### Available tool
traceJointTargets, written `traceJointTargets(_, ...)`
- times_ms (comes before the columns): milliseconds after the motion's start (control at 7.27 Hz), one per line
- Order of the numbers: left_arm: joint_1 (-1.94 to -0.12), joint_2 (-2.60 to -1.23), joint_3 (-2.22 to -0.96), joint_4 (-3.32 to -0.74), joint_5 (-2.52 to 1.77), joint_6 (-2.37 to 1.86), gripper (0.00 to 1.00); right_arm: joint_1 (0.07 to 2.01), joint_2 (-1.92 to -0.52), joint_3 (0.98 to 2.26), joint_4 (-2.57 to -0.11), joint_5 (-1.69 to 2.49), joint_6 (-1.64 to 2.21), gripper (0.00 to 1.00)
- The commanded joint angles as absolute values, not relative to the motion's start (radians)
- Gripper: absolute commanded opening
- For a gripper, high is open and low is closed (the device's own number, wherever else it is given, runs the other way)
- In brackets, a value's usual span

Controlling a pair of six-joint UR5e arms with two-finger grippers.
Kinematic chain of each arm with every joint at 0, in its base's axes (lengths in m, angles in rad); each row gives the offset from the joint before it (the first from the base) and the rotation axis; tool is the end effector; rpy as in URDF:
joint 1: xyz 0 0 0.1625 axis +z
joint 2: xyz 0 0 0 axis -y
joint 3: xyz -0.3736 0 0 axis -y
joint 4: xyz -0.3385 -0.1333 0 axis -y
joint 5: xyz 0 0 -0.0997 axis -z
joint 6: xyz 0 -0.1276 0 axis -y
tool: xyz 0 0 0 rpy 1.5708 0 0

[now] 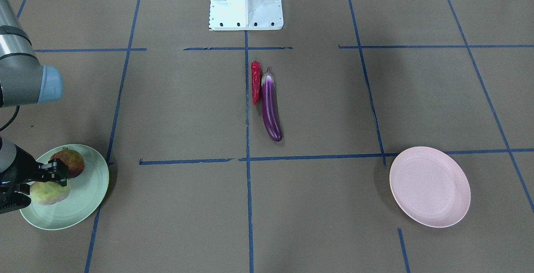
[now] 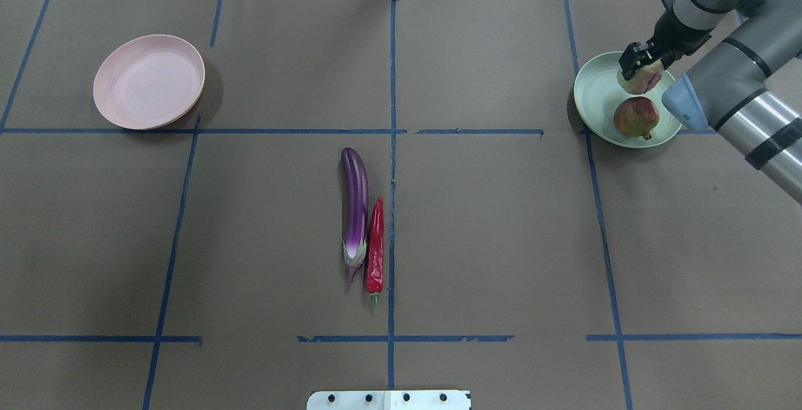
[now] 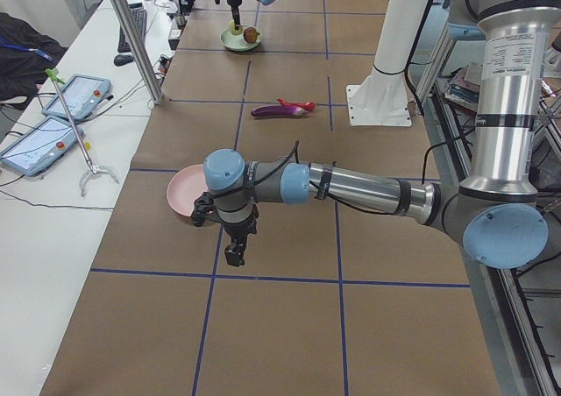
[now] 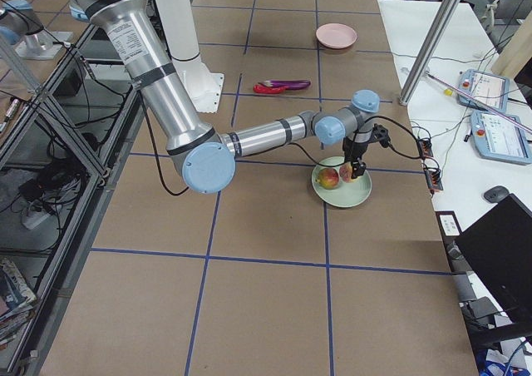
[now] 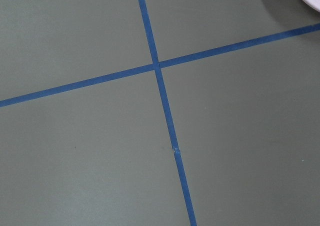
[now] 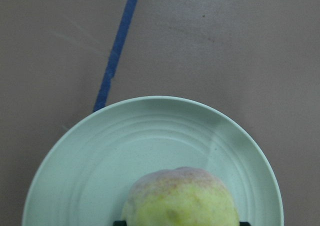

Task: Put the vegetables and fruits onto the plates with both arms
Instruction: 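Lower the peach onto the green plate and open the right gripper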

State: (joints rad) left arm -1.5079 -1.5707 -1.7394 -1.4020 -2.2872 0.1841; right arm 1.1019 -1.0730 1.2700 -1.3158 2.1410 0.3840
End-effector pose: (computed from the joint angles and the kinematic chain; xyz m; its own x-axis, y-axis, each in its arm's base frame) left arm -0.0222 -0.4356 0.5756 0.7285 0.2291 -0.6456 -0.1996 0.9725 0.1199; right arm -0.2349 -0.6062 0.4776 0.7498 -0.2471 0.6139 0.1355 0.9653 0.2230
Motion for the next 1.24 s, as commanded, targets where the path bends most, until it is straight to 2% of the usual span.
traceJointTargets(0, -1.508, -1.571, -1.740, -1.402, -2.287, 0.184, 1.00, 1.108, -1.080, 1.218, -1.266, 2.144, 0.379, 0.95)
traceJointTargets(138, -1.508, -1.571, -1.740, -1.402, -2.287, 0.184, 1.00, 1.108, -1.081, 1.219, -1.266, 2.146, 0.380, 1.00)
traceJointTargets(550, -1.502, -1.569, -1.796, -1.401, -2.275, 0.186, 1.00, 1.242, -1.081, 1.226, -1.320, 2.293, 0.377, 1.00)
traceJointTargets(688, -1.493, -1.575, -1.805, -1.405, -2.278, 0.183, 1.00, 1.297, -1.095, 1.265, -1.391, 2.312, 0.371, 1.00)
traceJointTargets(1100, -1.491, -1.609, -1.803, -1.607, -2.290, 0.179, 1.00, 1.420, -1.315, 1.382, -1.411, 2.316, 0.162, 1.00)
